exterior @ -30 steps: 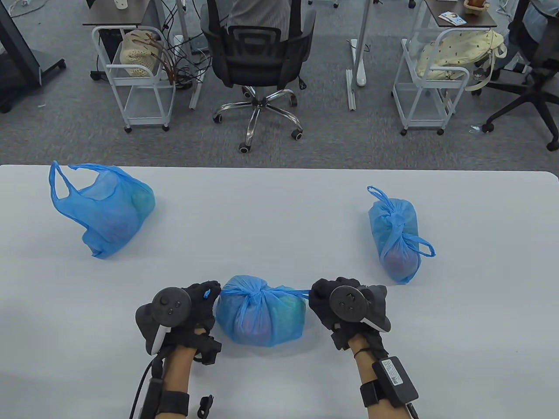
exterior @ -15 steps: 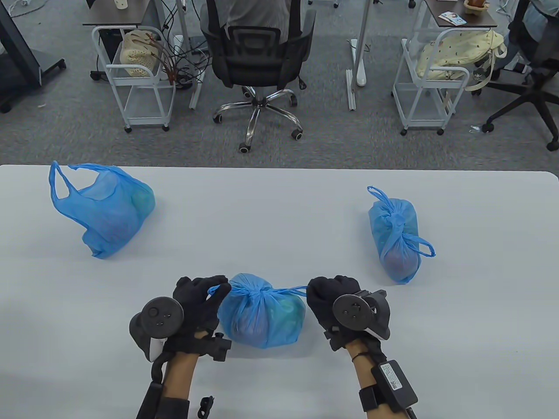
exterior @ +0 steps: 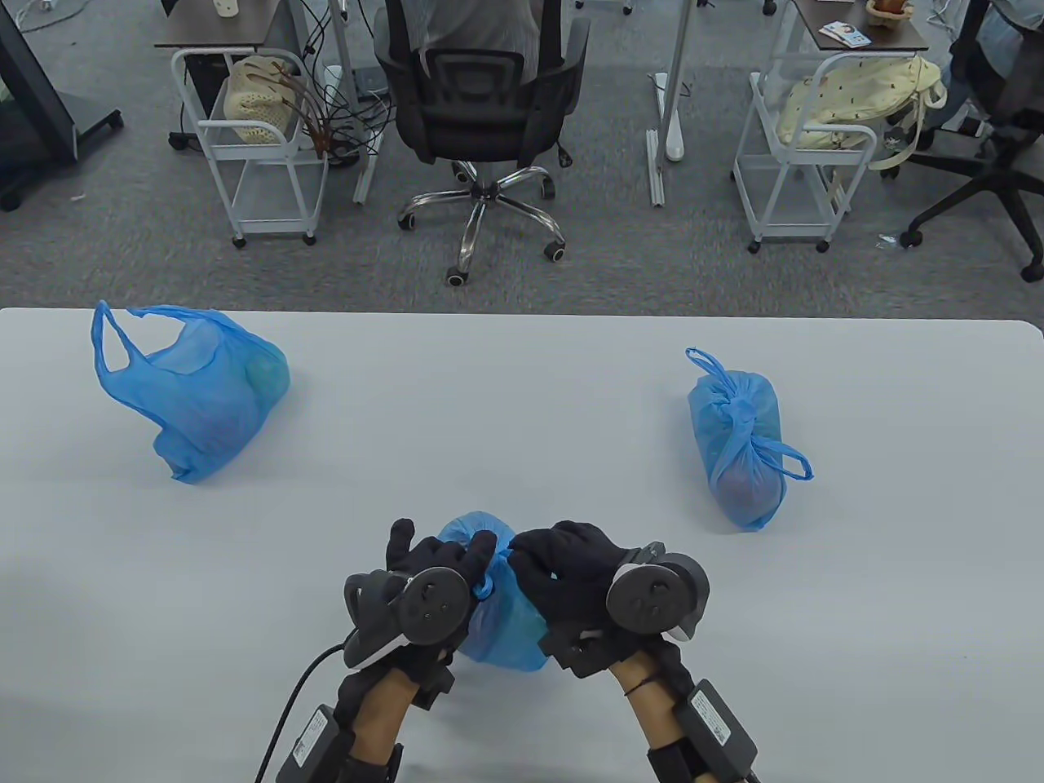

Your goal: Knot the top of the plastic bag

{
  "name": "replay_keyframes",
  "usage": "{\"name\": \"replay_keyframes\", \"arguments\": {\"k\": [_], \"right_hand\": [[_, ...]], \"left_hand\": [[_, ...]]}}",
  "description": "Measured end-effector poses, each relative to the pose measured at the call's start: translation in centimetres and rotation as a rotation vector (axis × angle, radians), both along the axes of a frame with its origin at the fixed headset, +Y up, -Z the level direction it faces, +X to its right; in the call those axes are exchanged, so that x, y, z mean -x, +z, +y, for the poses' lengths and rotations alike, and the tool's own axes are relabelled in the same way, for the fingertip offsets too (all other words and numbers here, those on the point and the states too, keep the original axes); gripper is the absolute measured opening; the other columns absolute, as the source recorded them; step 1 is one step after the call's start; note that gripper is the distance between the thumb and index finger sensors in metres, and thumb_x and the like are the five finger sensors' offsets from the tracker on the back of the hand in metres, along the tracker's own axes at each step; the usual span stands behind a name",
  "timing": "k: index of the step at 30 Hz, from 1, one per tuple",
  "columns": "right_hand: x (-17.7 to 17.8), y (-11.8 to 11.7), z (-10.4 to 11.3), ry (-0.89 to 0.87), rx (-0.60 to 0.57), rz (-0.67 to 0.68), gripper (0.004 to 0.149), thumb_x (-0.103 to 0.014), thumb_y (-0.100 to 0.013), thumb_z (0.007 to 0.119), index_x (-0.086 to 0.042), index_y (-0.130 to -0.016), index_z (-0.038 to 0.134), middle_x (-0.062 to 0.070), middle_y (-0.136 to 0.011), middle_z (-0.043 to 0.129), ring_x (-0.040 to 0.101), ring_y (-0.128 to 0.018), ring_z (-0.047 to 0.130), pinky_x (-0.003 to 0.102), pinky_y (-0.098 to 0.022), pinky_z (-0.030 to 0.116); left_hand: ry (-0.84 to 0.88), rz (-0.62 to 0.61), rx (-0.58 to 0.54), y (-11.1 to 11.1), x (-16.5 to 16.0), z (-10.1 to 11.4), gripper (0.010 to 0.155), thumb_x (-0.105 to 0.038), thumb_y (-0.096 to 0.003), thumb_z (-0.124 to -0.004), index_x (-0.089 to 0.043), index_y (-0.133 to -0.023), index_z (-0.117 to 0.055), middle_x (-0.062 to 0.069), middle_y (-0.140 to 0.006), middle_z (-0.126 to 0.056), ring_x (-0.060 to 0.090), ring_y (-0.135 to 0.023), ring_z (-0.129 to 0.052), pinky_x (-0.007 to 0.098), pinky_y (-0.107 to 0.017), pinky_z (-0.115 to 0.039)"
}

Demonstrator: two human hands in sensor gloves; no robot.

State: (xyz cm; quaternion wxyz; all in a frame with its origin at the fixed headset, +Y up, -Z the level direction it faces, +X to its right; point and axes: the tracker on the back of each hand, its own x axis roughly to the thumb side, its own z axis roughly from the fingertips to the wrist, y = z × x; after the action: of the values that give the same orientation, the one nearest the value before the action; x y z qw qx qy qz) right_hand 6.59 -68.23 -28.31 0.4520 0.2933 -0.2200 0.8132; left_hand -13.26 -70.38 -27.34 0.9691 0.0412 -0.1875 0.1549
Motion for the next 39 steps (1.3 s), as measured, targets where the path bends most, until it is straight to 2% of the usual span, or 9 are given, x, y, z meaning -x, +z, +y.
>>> {"name": "replay_keyframes", "arguments": {"k": [2, 5, 9, 19, 28, 39], "right_hand": [[0.6, 0.3, 0.3, -0.046, 0.014, 0.035, 0.038, -0.038, -0.047, 0.080, -0.006, -0.062, 0.095, 0.006, -0.035, 0.100, 0.029, -0.036, 0.106, 0.061, -0.041, 0.080], [1.2, 0.7, 0.5, -0.010, 0.005, 0.051, 0.038, -0.038, -0.047, 0.079, -0.006, -0.062, 0.094, 0.006, -0.036, 0.100, 0.028, -0.036, 0.106, 0.061, -0.041, 0.080], [1.1, 0.6, 0.4, -0.043, 0.028, 0.062, 0.038, -0.038, -0.047, 0.079, -0.005, -0.062, 0.094, 0.006, -0.035, 0.100, 0.028, -0.036, 0.106, 0.061, -0.041, 0.080], [-2.9, -1.8, -1.8, -0.314, 0.222, -0.008, 0.038, -0.037, -0.047, 0.079, -0.005, -0.061, 0.094, 0.006, -0.034, 0.100, 0.029, -0.035, 0.105, 0.061, -0.041, 0.080], [-3.2, -2.2, -2.4, -0.275, 0.249, -0.025, 0.038, -0.038, -0.048, 0.079, -0.006, -0.062, 0.094, 0.006, -0.035, 0.100, 0.028, -0.036, 0.106, 0.061, -0.041, 0.080], [-5.0, -3.0, -3.8, -0.228, 0.291, -0.115, 0.038, -0.039, -0.048, 0.080, -0.009, -0.066, 0.093, 0.008, -0.043, 0.101, 0.031, -0.044, 0.105, 0.062, -0.043, 0.078]], "left_hand": [[-0.022, -0.010, 0.027, 0.1, -0.3, 0.1, 0.056, -0.035, -0.0447, -0.086, -0.023, -0.098, -0.076, 0.003, -0.054, -0.097, 0.028, -0.072, -0.095, 0.074, -0.071, -0.042], [-0.093, -0.030, 0.070, 0.3, -0.9, 0.2, 0.055, -0.035, -0.0455, -0.085, -0.027, -0.099, -0.075, 0.004, -0.053, -0.095, 0.028, -0.072, -0.094, 0.073, -0.071, -0.040], [-0.174, -0.004, 0.041, 0.7, -2.0, 0.3, 0.052, -0.036, -0.0450, -0.085, -0.029, -0.096, -0.080, 0.004, -0.051, -0.095, 0.027, -0.071, -0.094, 0.072, -0.072, -0.042], [-0.110, 0.040, 0.006, -0.1, -1.0, -0.2, 0.049, -0.040, -0.0452, -0.085, -0.029, -0.093, -0.086, 0.002, -0.044, -0.095, 0.025, -0.065, -0.098, 0.070, -0.071, -0.048], [-0.189, 0.068, -0.024, -0.4, -0.8, -0.8, 0.048, -0.041, -0.0481, -0.072, -0.022, -0.090, -0.082, -0.003, -0.040, -0.092, 0.022, -0.057, -0.099, 0.068, -0.070, -0.053], [-0.074, 0.154, -0.078, -0.7, 1.2, 0.6, 0.047, -0.042, -0.0488, -0.068, -0.020, -0.087, -0.084, -0.006, -0.038, -0.092, 0.021, -0.053, -0.100, 0.065, -0.069, -0.058]]}}
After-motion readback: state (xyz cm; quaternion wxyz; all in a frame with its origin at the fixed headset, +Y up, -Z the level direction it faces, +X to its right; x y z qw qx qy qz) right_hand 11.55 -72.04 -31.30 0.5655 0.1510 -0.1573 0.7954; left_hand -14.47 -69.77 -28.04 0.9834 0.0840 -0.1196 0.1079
